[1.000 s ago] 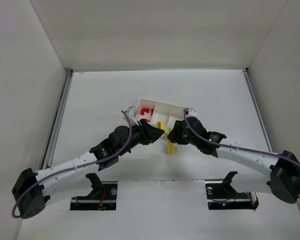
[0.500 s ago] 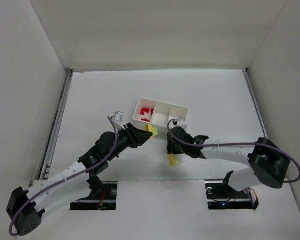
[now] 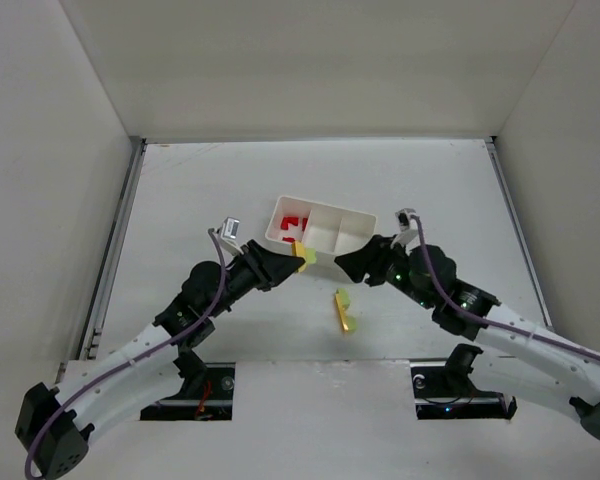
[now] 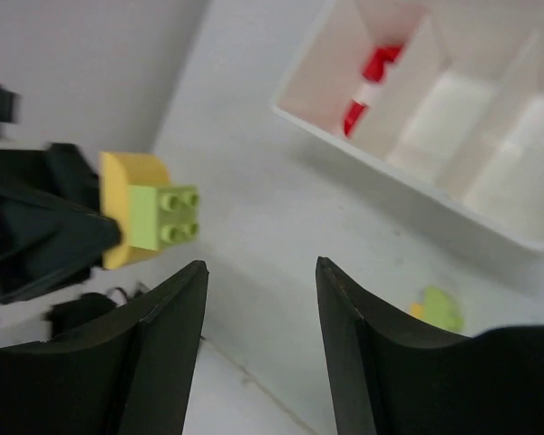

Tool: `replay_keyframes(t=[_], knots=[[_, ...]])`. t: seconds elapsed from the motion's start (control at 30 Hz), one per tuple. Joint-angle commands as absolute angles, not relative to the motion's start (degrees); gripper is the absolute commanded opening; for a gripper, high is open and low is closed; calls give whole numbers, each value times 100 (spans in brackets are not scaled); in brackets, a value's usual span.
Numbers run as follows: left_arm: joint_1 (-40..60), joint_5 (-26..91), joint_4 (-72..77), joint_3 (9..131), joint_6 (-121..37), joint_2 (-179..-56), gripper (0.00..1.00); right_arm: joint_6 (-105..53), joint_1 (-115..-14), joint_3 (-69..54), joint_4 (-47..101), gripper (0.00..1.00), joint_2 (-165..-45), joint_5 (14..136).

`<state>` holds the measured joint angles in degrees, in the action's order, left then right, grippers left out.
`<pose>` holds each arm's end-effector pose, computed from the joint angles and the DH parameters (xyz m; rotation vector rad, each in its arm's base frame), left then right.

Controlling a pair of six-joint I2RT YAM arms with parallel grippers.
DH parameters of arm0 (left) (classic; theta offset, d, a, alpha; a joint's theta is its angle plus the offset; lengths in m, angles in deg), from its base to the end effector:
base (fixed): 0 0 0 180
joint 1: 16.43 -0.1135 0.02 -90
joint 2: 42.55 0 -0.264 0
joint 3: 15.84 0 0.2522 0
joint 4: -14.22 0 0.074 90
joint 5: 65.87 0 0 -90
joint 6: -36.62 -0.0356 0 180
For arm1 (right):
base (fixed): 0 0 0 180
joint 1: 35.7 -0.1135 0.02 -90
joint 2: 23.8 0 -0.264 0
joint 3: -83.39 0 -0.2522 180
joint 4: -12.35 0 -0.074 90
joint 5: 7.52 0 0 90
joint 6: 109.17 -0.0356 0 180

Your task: Sort the legos into containers by color

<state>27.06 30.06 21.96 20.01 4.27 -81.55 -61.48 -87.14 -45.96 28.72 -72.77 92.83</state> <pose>0.1249 -0.1236 0.2745 -0.1137 1.6818 -1.4639 0.1323 0.1557 0.2924 -0.0192 1.9385 0.9694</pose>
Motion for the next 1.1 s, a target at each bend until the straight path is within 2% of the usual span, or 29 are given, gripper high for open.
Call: replay_keyframes(t=[0.0,0.07,0.2,0.47,0.8,1.07], knots=[[2537,3484,3270,1972,972,-8148,16,-6469,-8295,-4839,1365,56,-6986,8076],[2449,3660,3569,1954,1192,-8201,16,-6654,-8110,-4857,856,57,-7003,7539],[2387,3924,4246,1875,1701,-8412,16,-7076,-7890,-4866,38,69,-7380,6984],[2440,4030,4950,1717,2151,-8702,16,-7656,-7784,-4901,-957,73,-7855,6351],[2492,4030,5056,1743,2186,-8728,17,-7832,-7802,-4971,-974,70,-8154,6288],[2607,4030,5065,1726,2151,-8922,17,-7850,-7802,-4910,-992,52,-8198,6315]])
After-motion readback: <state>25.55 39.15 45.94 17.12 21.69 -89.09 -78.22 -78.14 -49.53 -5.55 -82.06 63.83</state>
